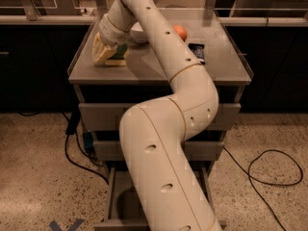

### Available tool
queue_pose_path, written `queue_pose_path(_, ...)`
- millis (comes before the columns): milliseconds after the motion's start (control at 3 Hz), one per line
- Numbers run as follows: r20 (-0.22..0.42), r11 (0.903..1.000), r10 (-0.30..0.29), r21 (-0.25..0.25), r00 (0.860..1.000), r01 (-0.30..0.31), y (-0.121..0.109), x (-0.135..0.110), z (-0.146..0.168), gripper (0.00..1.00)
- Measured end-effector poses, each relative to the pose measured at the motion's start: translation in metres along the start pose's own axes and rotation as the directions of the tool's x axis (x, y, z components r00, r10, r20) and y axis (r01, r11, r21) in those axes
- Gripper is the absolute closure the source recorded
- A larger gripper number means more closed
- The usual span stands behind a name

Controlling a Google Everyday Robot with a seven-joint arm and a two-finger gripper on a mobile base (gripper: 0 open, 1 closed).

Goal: Place sponge into bottom drawer

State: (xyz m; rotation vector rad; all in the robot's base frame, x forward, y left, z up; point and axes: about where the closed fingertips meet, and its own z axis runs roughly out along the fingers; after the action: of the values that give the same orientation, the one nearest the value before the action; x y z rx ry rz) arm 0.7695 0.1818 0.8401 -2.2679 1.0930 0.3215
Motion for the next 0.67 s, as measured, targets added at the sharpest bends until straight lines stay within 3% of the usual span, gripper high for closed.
queue_pose_path(667, 0.0, 1.0, 0.0, 0.0, 1.0, 0.0, 0.0, 0.0, 0.0, 0.34)
